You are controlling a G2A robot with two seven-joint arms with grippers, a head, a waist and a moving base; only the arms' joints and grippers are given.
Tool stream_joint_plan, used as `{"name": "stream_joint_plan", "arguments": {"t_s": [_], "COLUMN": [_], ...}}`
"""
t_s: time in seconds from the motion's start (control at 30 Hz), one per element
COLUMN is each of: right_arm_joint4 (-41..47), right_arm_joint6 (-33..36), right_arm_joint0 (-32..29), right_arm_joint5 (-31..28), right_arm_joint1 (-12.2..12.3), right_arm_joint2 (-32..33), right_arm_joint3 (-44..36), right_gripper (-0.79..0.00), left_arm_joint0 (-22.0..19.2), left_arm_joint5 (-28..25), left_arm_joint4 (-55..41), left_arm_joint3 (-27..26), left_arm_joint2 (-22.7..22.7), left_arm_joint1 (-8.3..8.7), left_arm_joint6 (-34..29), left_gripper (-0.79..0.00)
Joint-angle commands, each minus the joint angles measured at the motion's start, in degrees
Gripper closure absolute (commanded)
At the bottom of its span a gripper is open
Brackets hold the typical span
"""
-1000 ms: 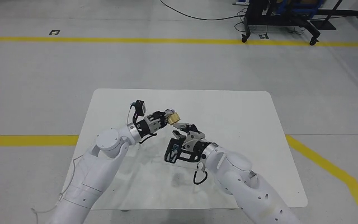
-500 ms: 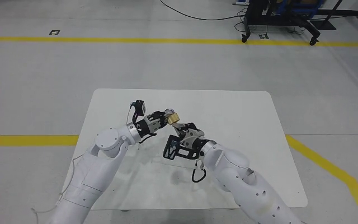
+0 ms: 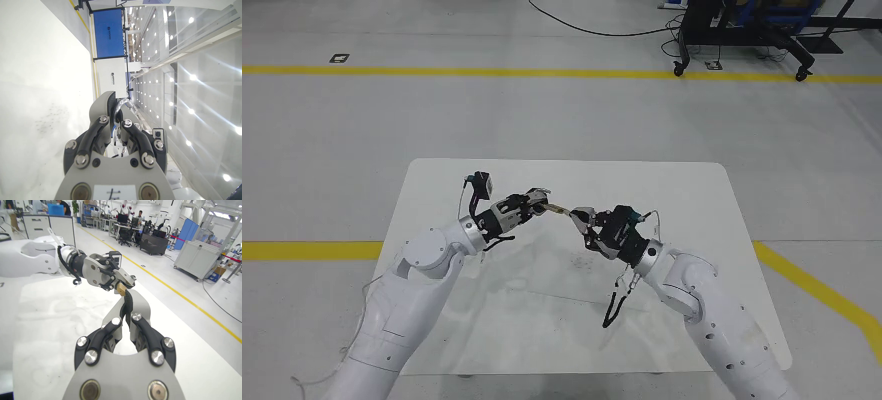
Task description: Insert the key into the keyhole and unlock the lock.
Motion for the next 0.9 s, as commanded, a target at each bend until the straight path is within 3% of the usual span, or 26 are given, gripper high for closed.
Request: {"name": "stream_joint_plan", "arguments": {"t_s": [0.0,0.03,0.07,0.1,0.27,0.47,0.53,0.7,0.87], "right_arm_joint4": [1.7,2.1,2.4,2.5,2.7,1.2,1.2,1.2,1.2], "right_arm_joint6": [-0.6,-0.8,-0.9,-1.1,-5.5,-10.8,-10.8,-10.8,-10.8], "right_arm_joint0": [0.3,0.5,0.7,0.8,-2.2,-11.8,-11.8,-11.8,-11.8], "right_arm_joint5": [-1.8,-2.6,-3.1,-3.4,-5.5,-7.1,-7.1,-7.1,-7.1], "right_arm_joint1": [0.1,0.1,0.1,0.2,1.1,3.2,3.2,3.2,3.2], "right_arm_joint2": [0.1,0.2,0.4,0.6,5.7,19.5,19.5,19.5,19.5], "right_arm_joint3": [0.8,1.2,1.6,1.7,1.2,-1.4,-1.4,-1.4,-1.4], "right_gripper": [0.000,-0.077,-0.523,-0.785,-0.785,-0.785,-0.785,-0.785,-0.785], "left_arm_joint0": [0.2,0.3,0.4,0.5,0.0,-3.5,-5.5,-12.0,-16.0], "left_arm_joint5": [-0.4,-0.6,-0.5,-0.4,0.3,5.5,9.0,24.1,25.9], "left_arm_joint4": [0.8,1.2,1.4,1.6,5.5,18.7,21.8,23.7,25.9], "left_arm_joint3": [-0.5,-0.7,-0.8,-0.9,-1.7,-2.3,-1.2,5.6,10.3], "left_arm_joint2": [-0.1,0.0,0.0,0.1,1.2,7.2,10.3,17.6,21.8], "left_arm_joint1": [0.04,0.05,0.04,0.03,0.04,-0.08,-0.44,-2.33,-3.82], "left_arm_joint6": [-0.1,-0.1,0.0,0.1,-0.4,-5.2,-8.5,-14.9,-15.1], "left_gripper": [0.000,0.000,0.000,0.000,0.000,0.000,0.000,0.000,0.000]}}
